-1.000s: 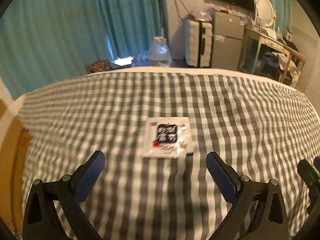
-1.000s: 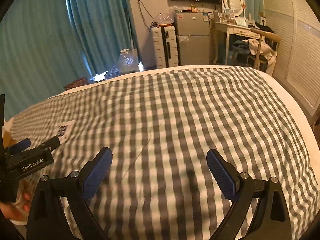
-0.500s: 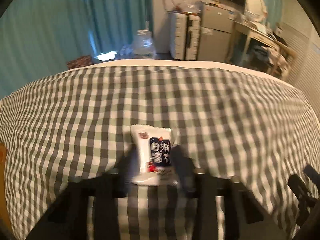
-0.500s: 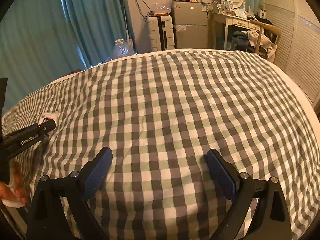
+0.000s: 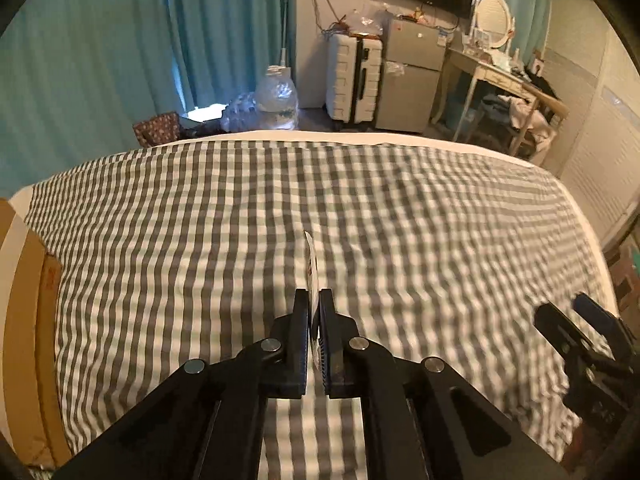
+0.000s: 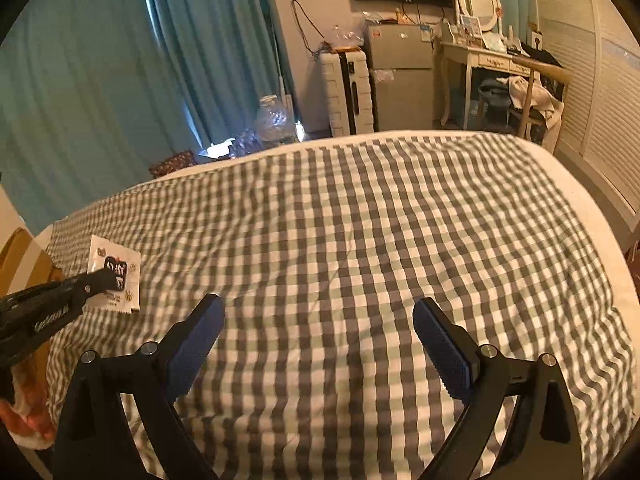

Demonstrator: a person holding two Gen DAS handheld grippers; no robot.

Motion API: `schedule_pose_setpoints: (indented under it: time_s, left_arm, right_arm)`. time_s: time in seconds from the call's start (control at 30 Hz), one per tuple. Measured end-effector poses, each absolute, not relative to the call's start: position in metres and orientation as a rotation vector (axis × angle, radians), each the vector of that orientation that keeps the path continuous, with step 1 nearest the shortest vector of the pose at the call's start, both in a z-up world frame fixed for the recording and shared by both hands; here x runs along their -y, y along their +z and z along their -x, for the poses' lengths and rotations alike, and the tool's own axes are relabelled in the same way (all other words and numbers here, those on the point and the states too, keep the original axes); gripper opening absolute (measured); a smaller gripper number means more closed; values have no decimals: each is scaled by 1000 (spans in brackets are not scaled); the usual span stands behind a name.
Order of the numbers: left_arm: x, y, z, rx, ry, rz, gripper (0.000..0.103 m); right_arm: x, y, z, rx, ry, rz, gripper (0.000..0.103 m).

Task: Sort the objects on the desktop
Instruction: 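Carry the sachet in the left tool over the box and release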

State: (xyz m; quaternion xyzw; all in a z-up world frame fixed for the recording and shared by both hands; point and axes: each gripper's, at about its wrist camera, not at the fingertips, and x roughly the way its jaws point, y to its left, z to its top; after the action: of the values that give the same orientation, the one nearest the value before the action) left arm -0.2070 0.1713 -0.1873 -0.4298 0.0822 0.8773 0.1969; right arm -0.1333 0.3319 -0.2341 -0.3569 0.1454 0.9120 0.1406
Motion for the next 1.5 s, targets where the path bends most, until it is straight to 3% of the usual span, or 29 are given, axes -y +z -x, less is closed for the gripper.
schedule_pose_setpoints:
  time_s: [0.37,0.7,0.93,1.1,1.17,1.2,1.23,1.27,1.3,1.5]
  left_arm:
    - [-103,-112,168,-191,2584,1089,5]
    - [56,-48,162,-136,2823,985,5]
    - [155,-53,176,-141,2932,1037,5]
    - [180,-81,187,-150,2929,1094,7]
    - [186,-96,196,-158,2916,1157,16]
    - [189,-102,199,-165,2905,1196,38]
    - [191,-106,201,-179,2905,1223,73]
    - [193,-108,203,-202,2923,1246,86]
    - [196,-109,201,-220,2952,1238,93]
    - [207,-91,195,-101,2988,1163,97]
  right_arm:
    - [-284,-186,103,-367,2788,1037,96]
    - [-117,-97,118,-259,3119,932,96]
    - [-23,-86,143,-213,3217,961,96]
    - [22,-105,162,-79,3228,1019,96]
    - [34,-114,168,-16,3218,1042,98]
    - [34,-116,173,-9,3216,1043,100]
    - [36,-120,177,-8,3205,1045,102]
    - [36,-123,179,-14,3195,1051,103]
    - [35,-125,182,-30,3185,1056,103]
    - [13,-129,183,-152,3095,1062,103]
